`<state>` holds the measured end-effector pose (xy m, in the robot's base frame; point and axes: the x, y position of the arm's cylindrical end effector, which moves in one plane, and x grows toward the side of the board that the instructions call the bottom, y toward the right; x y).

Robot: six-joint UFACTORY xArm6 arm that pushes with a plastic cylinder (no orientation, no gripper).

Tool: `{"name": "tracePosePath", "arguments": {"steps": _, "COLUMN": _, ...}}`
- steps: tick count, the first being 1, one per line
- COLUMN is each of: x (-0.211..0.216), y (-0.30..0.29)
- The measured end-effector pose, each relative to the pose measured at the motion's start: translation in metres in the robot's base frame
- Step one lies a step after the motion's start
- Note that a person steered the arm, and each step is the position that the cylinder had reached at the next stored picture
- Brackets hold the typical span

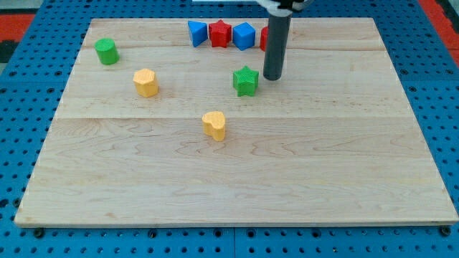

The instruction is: Push the green star towards the yellow heart

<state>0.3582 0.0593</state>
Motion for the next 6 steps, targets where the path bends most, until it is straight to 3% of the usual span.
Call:
{"name": "tracePosePath", "arguments": {"steps": 1, "x": 0.011, "y": -0.051}}
{"name": "tracePosePath", "arguments": {"steps": 2, "x": 0.003, "y": -0.044}}
{"name": "tracePosePath", "arguments": {"steps": 3, "x": -0.016, "y": -0.082}}
{"name": "tracePosePath", "arguments": {"steps": 6, "x": -0.005, "y": -0.061}}
